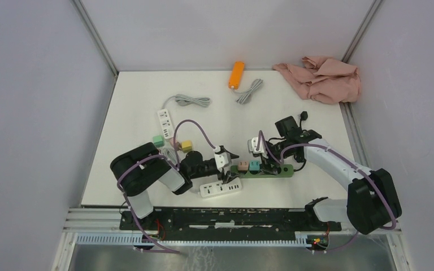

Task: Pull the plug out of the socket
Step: Remove the plug from the socket.

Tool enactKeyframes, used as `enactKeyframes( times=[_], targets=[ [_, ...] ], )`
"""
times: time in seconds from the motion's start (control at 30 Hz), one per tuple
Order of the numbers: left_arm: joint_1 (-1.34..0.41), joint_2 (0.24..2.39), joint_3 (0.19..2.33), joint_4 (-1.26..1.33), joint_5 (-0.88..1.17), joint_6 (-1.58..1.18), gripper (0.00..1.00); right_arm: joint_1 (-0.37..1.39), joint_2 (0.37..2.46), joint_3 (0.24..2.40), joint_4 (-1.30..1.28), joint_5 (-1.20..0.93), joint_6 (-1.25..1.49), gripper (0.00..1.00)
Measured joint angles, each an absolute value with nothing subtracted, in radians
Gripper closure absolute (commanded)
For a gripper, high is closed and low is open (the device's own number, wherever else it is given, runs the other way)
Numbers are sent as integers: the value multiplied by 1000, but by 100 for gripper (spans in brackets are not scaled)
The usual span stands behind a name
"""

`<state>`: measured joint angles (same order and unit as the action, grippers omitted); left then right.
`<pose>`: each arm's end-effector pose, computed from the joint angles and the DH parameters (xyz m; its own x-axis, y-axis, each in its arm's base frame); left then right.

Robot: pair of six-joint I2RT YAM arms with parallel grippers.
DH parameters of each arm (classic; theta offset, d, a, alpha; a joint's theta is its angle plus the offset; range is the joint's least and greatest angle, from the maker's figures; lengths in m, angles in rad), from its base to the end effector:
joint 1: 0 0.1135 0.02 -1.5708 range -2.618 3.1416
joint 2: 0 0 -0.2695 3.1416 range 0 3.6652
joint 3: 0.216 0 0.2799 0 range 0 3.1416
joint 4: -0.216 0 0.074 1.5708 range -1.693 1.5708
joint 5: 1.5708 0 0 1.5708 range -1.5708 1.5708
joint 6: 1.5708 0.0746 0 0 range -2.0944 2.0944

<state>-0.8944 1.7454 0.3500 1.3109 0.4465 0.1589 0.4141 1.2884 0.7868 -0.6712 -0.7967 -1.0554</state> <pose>0.1717 -0.2653 0.1082 0.1018 0.1012 -0.9896 0.9688 0.2158 0.1217 0.2187 0.1544 0.1772 0.0495 -0.6426 -0.7646 -0.9980 -0.0622 -0.0123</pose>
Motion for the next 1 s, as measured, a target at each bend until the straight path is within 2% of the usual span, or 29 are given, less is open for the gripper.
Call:
enactKeyframes(
  times=[0.37, 0.6, 0.83, 0.93, 1.0],
  targets=[
    [-865, 1821, 389, 1371, 476, 156, 32, 491, 1350, 786, -580, -694, -993, 38],
    [-865, 1845, 425, 1361, 519, 155, 39, 504, 1361, 786, -567, -664, -983, 53],
    [-865, 1855, 451, 1324, 541, 155, 44, 515, 1370, 786, -563, -649, -973, 61],
    [-865, 1856, 459, 1305, 553, 155, 50, 516, 1370, 786, -564, -648, -968, 65],
    [-865, 1856, 466, 1293, 556, 155, 60, 517, 1370, 786, -565, -648, -966, 72]
  ],
)
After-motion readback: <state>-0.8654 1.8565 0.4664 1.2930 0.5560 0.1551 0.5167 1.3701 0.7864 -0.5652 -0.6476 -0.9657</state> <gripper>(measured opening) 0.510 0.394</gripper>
